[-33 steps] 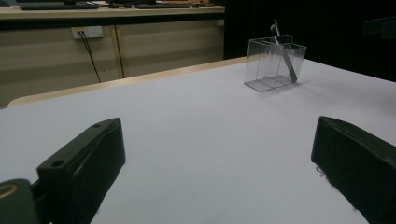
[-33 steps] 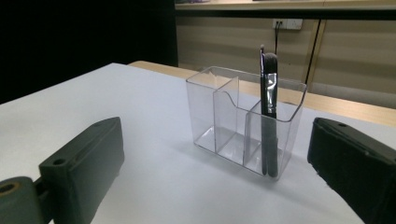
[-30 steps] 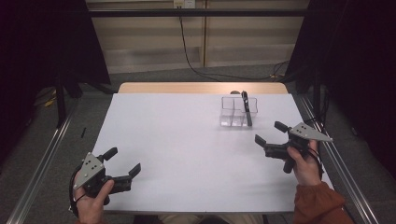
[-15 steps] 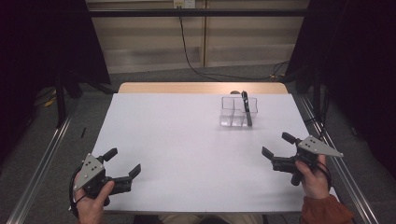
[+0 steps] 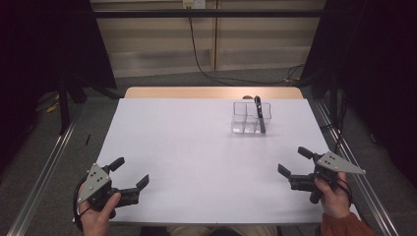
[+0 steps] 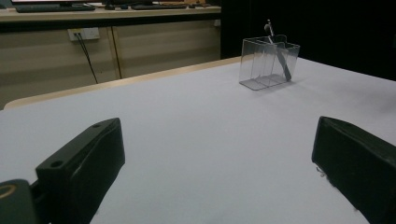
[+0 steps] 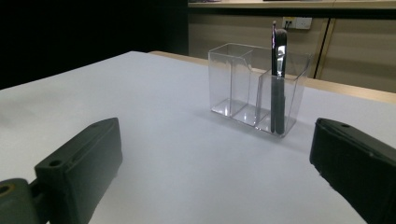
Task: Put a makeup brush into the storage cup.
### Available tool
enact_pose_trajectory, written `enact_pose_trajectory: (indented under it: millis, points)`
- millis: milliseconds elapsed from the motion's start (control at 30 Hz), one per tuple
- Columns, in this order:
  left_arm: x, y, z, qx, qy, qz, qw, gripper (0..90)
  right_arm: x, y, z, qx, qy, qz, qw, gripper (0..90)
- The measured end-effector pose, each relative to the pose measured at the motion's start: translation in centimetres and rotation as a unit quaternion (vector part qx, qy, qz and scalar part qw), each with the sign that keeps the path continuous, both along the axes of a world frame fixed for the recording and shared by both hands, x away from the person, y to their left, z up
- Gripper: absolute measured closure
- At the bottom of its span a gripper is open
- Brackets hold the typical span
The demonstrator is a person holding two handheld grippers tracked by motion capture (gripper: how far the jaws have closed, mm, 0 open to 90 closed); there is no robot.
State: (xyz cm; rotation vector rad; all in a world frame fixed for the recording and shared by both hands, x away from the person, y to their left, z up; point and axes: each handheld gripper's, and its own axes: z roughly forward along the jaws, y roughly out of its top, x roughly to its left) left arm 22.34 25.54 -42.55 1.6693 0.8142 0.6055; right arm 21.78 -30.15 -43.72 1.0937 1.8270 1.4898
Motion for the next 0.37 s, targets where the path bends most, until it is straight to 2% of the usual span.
enact_pose_trajectory:
  millis: [233,367]
  points:
    - [0.25,0.18,0.01,-0.004,0.002,0.007,1.0,2.6,0.33,-0.08,-0.3,-0.003,0.001,0.007,1.0,1.7]
    - [0.2,0.25,0.01,-0.004,0.002,0.008,1.0,2.6,0.47,-0.3,-0.45,0.003,0.007,-0.002,1.0,1.8]
